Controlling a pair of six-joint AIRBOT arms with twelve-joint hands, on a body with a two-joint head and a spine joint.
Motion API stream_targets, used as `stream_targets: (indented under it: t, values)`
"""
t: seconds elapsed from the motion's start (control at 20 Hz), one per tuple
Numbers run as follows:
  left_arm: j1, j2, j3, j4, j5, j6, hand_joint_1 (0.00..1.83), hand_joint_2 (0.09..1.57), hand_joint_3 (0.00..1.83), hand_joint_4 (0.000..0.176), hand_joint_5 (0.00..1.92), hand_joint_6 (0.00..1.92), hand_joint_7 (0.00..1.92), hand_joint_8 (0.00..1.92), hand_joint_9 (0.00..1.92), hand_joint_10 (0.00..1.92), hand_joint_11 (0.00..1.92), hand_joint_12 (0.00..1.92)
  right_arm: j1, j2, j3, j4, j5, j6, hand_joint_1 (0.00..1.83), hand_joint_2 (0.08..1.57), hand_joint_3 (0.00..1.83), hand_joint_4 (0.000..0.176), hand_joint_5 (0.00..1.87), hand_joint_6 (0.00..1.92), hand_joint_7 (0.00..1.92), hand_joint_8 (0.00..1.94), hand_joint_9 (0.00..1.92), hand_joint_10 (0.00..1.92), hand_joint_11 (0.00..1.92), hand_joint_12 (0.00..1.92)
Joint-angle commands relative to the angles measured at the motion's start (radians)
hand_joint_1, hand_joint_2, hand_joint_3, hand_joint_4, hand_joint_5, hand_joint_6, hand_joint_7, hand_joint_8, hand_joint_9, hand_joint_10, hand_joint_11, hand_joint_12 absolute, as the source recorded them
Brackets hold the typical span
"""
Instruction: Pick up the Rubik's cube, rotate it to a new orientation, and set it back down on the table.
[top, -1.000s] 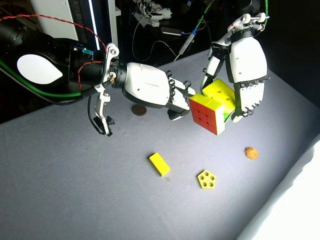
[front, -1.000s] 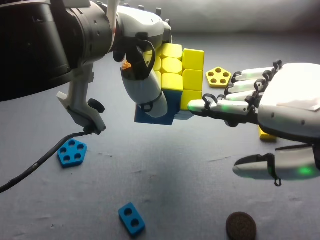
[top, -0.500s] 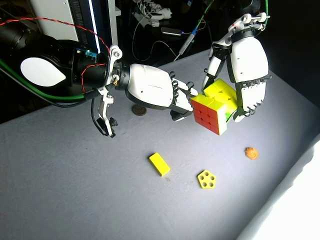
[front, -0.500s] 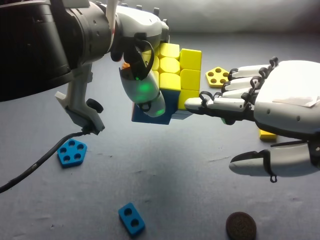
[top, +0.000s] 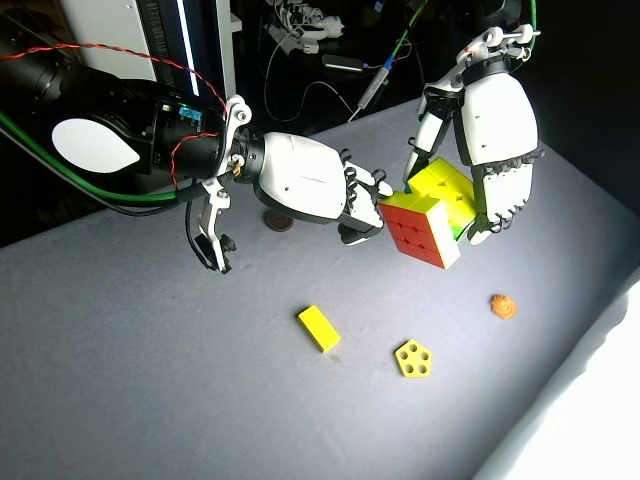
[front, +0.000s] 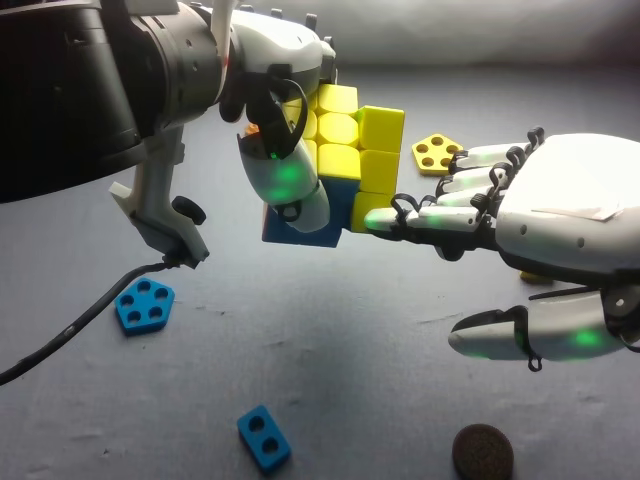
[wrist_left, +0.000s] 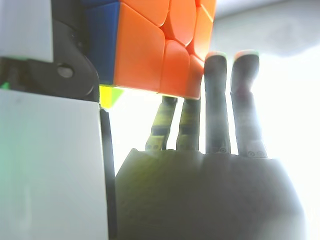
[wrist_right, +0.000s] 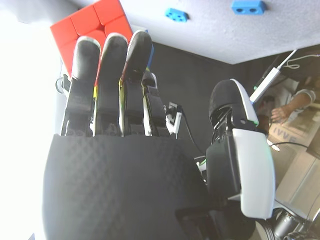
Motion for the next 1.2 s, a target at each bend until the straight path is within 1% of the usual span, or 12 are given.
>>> stream_targets:
  t: [0.0,0.2,0.35,0.4,0.45,0.55,0.6,0.65,0.85,0.95,1.0,1.15]
  values:
    - [-0.020,0.008,-0.003,0.049,0.056,-0.010,1.00,1.43,0.00,0.020,0.50,1.74,0.43,1.86,0.29,1.92,0.33,1.92,0.009,0.001,0.007,0.019,0.127,-0.003,0.24,1.25,0.00,0.000,0.16,0.01,0.38,1.12,0.32,1.65,0.20,1.92]
    - [-0.020,0.008,-0.004,0.049,0.056,-0.010,0.96,1.45,0.01,0.031,0.44,1.83,0.41,1.89,0.28,1.92,0.32,1.92,0.008,-0.007,0.007,0.021,0.104,-0.018,0.22,1.25,0.00,0.000,0.16,0.01,0.38,1.12,0.31,1.66,0.22,1.92]
    - [-0.020,0.008,-0.004,0.049,0.056,-0.010,0.97,1.45,0.00,0.028,0.46,1.80,0.41,1.88,0.26,1.92,0.31,1.92,0.006,-0.015,0.008,0.043,0.101,-0.024,0.25,1.24,0.00,0.000,0.16,0.01,0.39,1.14,0.30,1.68,0.21,1.92]
    - [-0.019,0.008,-0.004,0.049,0.056,-0.010,0.99,1.44,0.00,0.022,0.48,1.75,0.43,1.88,0.29,1.92,0.33,1.92,0.006,-0.019,0.010,0.048,0.101,-0.027,0.25,1.24,0.00,0.000,0.17,0.01,0.39,1.13,0.31,1.68,0.21,1.92]
    - [-0.018,0.008,-0.005,0.049,0.056,-0.010,0.98,1.44,0.00,0.028,0.46,1.79,0.42,1.88,0.27,1.92,0.34,1.92,0.006,-0.025,0.013,0.052,0.101,-0.029,0.24,1.25,0.00,0.000,0.16,0.01,0.39,1.13,0.31,1.67,0.21,1.92]
    - [-0.018,0.008,-0.005,0.049,0.056,-0.010,0.98,1.45,0.00,0.017,0.46,1.77,0.41,1.92,0.26,1.92,0.31,1.92,0.005,-0.034,0.018,0.054,0.099,-0.031,0.23,1.25,0.00,0.000,0.16,0.00,0.38,1.13,0.31,1.68,0.21,1.92]
    - [-0.017,0.008,-0.005,0.049,0.056,-0.010,0.98,1.44,0.00,0.027,0.45,1.79,0.44,1.87,0.27,1.92,0.28,1.92,0.005,-0.042,0.021,0.068,0.093,-0.046,0.22,1.25,0.00,0.000,0.15,0.00,0.38,1.13,0.31,1.69,0.22,1.92]
    - [-0.017,0.008,-0.005,0.049,0.055,-0.010,0.98,1.44,0.00,0.028,0.45,1.79,0.43,1.87,0.27,1.92,0.30,1.92,0.004,-0.050,0.023,0.094,0.090,-0.075,0.22,1.25,0.00,0.000,0.15,0.00,0.37,1.13,0.31,1.69,0.22,1.92]
    - [-0.018,0.008,-0.005,0.049,0.055,-0.010,0.96,1.46,0.00,0.023,0.44,1.80,0.40,1.92,0.25,1.92,0.30,1.92,0.001,-0.070,0.033,0.099,0.090,-0.087,0.23,1.25,0.00,0.000,0.15,0.00,0.36,1.16,0.30,1.70,0.20,1.92]
    - [-0.018,0.008,-0.005,0.049,0.055,-0.010,0.99,1.44,0.00,0.006,0.48,1.73,0.42,1.92,0.28,1.92,0.34,1.92,0.001,-0.078,0.039,0.099,0.091,-0.087,0.26,1.24,0.00,0.000,0.16,0.01,0.36,1.17,0.30,1.71,0.20,1.92]
    - [-0.018,0.008,-0.005,0.049,0.055,-0.010,0.97,1.45,0.00,0.016,0.46,1.77,0.41,1.92,0.26,1.92,0.32,1.92,0.001,-0.080,0.042,0.099,0.096,-0.087,0.25,1.24,0.00,0.000,0.15,0.01,0.36,1.17,0.30,1.71,0.21,1.92]
    - [-0.018,0.008,-0.004,0.049,0.055,-0.010,0.97,1.46,0.00,0.020,0.44,1.79,0.41,1.92,0.27,1.92,0.30,1.92,0.012,-0.083,0.050,0.110,0.109,-0.087,0.24,1.25,0.00,0.000,0.12,0.00,0.35,1.17,0.29,1.72,0.22,1.92]
